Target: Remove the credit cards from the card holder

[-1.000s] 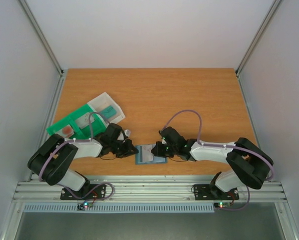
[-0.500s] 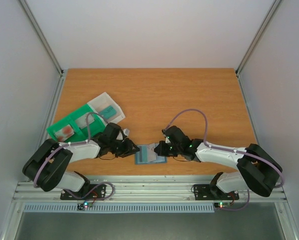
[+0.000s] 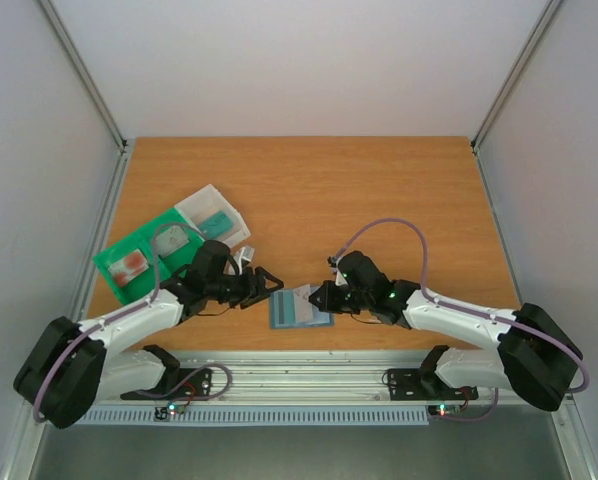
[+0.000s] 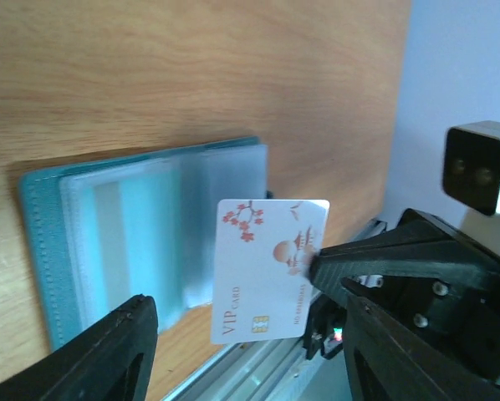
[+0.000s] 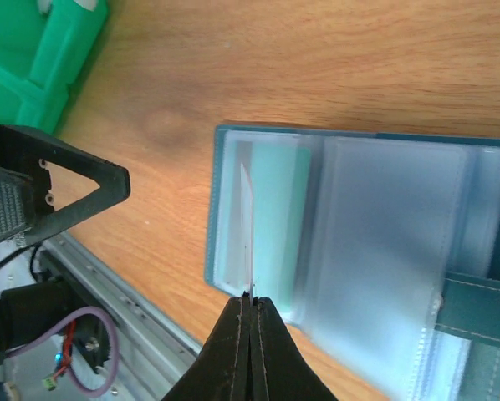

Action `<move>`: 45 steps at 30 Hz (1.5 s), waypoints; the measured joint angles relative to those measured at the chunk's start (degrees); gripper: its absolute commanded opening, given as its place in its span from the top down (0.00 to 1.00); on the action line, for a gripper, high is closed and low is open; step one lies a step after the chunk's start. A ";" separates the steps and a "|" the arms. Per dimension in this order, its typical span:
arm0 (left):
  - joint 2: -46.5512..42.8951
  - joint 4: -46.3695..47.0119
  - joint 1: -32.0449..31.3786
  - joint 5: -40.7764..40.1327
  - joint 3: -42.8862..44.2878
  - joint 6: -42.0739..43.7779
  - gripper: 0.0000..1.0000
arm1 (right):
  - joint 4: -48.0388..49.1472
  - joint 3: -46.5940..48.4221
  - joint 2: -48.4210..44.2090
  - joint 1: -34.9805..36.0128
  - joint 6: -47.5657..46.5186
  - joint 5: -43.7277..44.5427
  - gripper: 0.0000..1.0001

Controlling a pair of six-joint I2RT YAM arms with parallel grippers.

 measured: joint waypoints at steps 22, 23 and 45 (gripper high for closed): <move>-9.25 20.70 0.02 3.41 -6.49 -18.84 0.56 | 12.35 -1.22 -10.45 0.00 12.48 -3.41 0.99; -9.03 21.92 0.00 3.56 -6.64 -19.58 0.64 | 12.92 -1.29 -10.45 0.00 12.87 -3.67 0.99; -4.50 32.83 0.00 11.34 -7.28 -19.78 0.99 | -16.61 13.27 -17.18 -0.52 -6.78 -5.25 0.68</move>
